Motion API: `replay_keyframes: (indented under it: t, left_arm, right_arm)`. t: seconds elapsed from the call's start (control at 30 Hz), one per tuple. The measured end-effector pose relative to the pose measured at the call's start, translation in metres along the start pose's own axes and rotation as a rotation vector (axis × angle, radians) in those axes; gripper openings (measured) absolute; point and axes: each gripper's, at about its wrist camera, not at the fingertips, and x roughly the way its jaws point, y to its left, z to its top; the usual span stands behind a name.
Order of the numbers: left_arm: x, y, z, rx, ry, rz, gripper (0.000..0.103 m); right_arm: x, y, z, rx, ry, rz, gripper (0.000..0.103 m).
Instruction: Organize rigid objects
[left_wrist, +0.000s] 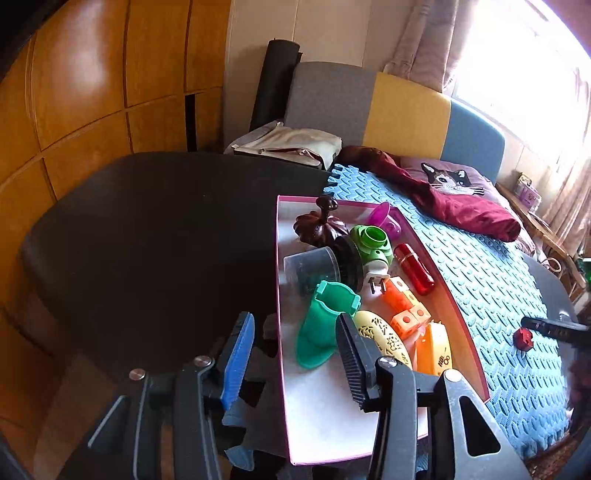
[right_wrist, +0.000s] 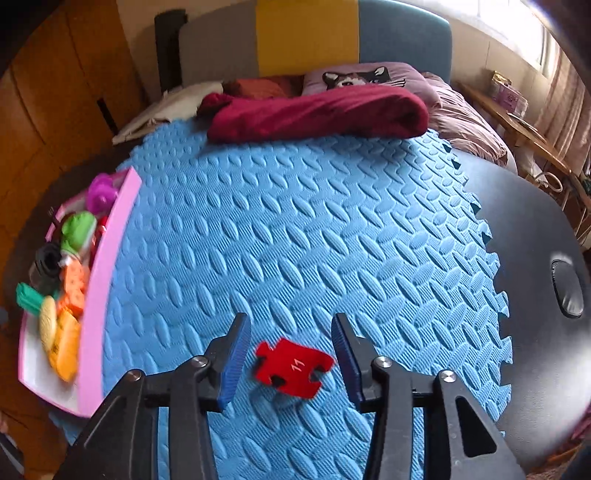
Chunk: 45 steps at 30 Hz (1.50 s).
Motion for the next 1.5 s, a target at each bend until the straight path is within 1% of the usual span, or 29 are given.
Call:
replay_keyframes:
  t: [0.07, 0.1, 0.17, 0.27, 0.33, 0.47, 0.53, 0.63, 0.7, 0.8, 0.9, 0.97, 1.07, 1.13, 1.2, 1.23, 1.33, 1.5]
  left_arm:
    - [0.000, 0.000, 0.000, 0.000, 0.002, -0.001, 0.047]
    - [0.000, -0.001, -0.001, 0.002, 0.003, 0.000, 0.048]
    - [0.000, -0.003, -0.001, 0.007, 0.002, -0.003, 0.048]
    - [-0.001, -0.004, -0.001, 0.011, 0.000, -0.004, 0.048]
    - [0.000, -0.004, -0.001, 0.012, 0.004, -0.005, 0.048]
    - [-0.001, -0.003, -0.002, 0.012, 0.002, 0.001, 0.048]
    - [-0.002, -0.002, -0.001, 0.014, -0.003, 0.009, 0.048]
    - [-0.003, 0.000, -0.002, 0.013, -0.004, 0.014, 0.048]
    - [-0.003, 0.001, -0.002, 0.014, -0.006, 0.019, 0.048]
    - [-0.005, 0.004, -0.002, 0.014, -0.011, 0.029, 0.048]
    - [-0.007, 0.006, -0.001, 0.011, -0.017, 0.040, 0.051]
    - [-0.009, 0.006, -0.001, 0.013, -0.025, 0.051, 0.057]
    - [-0.015, 0.006, 0.000, 0.019, -0.044, 0.072, 0.063]
    - [-0.018, 0.007, 0.000, 0.023, -0.054, 0.084, 0.066]
    - [-0.020, 0.006, 0.000, 0.031, -0.059, 0.096, 0.067]
    - [-0.020, 0.007, 0.000, 0.033, -0.059, 0.099, 0.067]
    - [-0.019, 0.007, -0.001, 0.036, -0.052, 0.107, 0.068]
    - [-0.017, 0.005, -0.003, 0.035, -0.044, 0.114, 0.077]
  right_arm:
    - [0.003, -0.003, -0.004, 0.014, 0.014, 0.009, 0.048]
    - [0.003, -0.004, -0.006, 0.019, 0.011, 0.016, 0.052]
    - [0.005, -0.004, -0.009, 0.019, 0.021, 0.014, 0.055]
    - [0.012, 0.001, -0.016, 0.008, 0.040, 0.016, 0.055]
    - [0.011, 0.004, -0.020, -0.008, 0.010, -0.021, 0.049]
    - [0.009, 0.005, -0.019, -0.002, -0.014, -0.027, 0.049]
    - [0.004, 0.010, -0.016, -0.007, -0.036, -0.015, 0.049]
    - [-0.008, 0.031, -0.005, -0.045, -0.083, 0.040, 0.049]
    - [-0.018, 0.055, 0.003, -0.088, -0.125, 0.111, 0.049]
    - [-0.026, 0.098, 0.012, -0.183, -0.162, 0.181, 0.049]
    - [-0.025, 0.141, 0.017, -0.274, -0.173, 0.231, 0.049]
    - [-0.021, 0.167, 0.018, -0.325, -0.171, 0.247, 0.049]
    - [-0.008, 0.204, 0.019, -0.398, -0.153, 0.252, 0.049]
    - [0.002, 0.216, 0.020, -0.429, -0.142, 0.238, 0.049]
    - [0.014, 0.226, 0.021, -0.449, -0.120, 0.220, 0.049]
    - [0.020, 0.229, 0.021, -0.454, -0.108, 0.210, 0.049]
    - [0.026, 0.233, 0.024, -0.444, -0.114, 0.202, 0.049]
    - [0.030, 0.232, 0.027, -0.430, -0.111, 0.194, 0.049]
